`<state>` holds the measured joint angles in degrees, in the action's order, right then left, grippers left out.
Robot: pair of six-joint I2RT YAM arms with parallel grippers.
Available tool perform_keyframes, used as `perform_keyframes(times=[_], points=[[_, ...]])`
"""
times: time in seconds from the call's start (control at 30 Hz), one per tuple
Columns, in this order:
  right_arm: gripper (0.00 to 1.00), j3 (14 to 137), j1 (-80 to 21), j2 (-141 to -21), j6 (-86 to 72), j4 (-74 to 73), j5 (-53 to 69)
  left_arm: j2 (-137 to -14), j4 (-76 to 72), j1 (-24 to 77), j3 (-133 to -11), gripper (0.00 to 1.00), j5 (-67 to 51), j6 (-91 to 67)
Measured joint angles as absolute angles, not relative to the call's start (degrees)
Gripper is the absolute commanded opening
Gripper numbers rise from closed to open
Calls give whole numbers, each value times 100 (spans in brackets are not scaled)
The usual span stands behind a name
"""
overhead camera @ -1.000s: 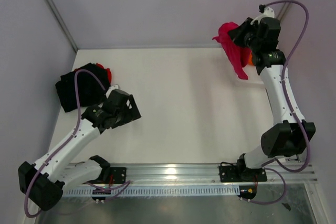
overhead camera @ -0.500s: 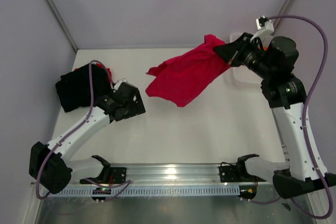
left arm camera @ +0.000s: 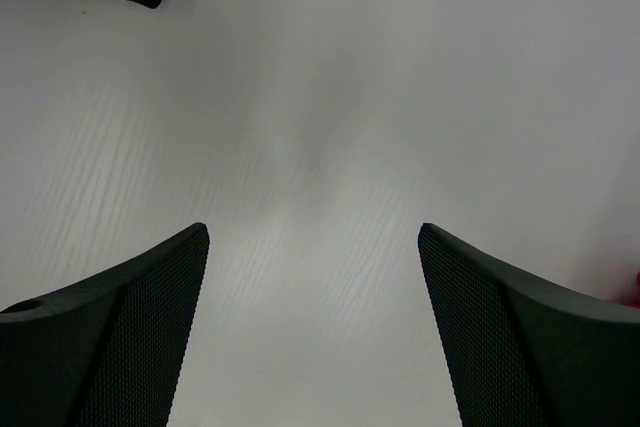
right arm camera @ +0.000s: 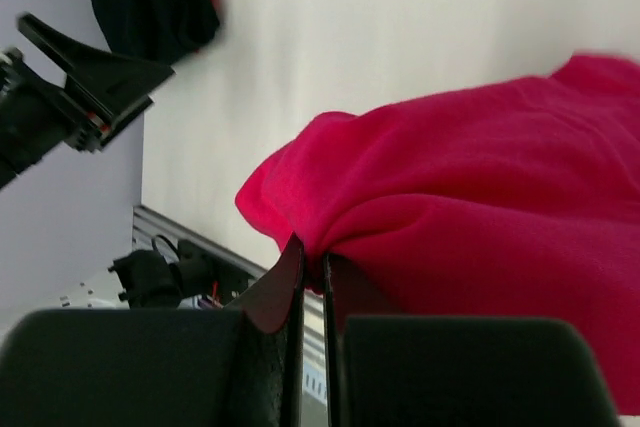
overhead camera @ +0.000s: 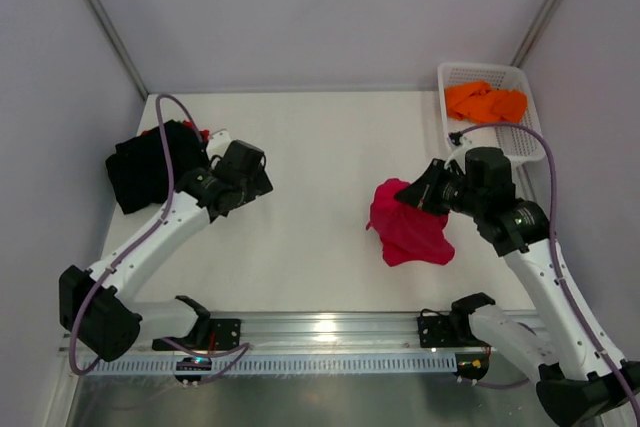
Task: Fold and stack the t-shirts
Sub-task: Move the tshirt to the center of the board
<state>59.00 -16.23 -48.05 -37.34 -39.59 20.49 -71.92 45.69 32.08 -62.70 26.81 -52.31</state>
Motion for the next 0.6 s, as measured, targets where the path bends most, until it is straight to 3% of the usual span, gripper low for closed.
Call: perform_keyframes(times=[0.27, 0.6], points=[[3, 6180, -2700, -5470, -3564, -4209, 2012, -7083, 4807, 3208, -6335, 88, 3089, -5238], [3, 6692, -4241, -6305, -3417, -3282, 2794, -7022, 4919, 3208, -6335, 88, 3103, -5408]])
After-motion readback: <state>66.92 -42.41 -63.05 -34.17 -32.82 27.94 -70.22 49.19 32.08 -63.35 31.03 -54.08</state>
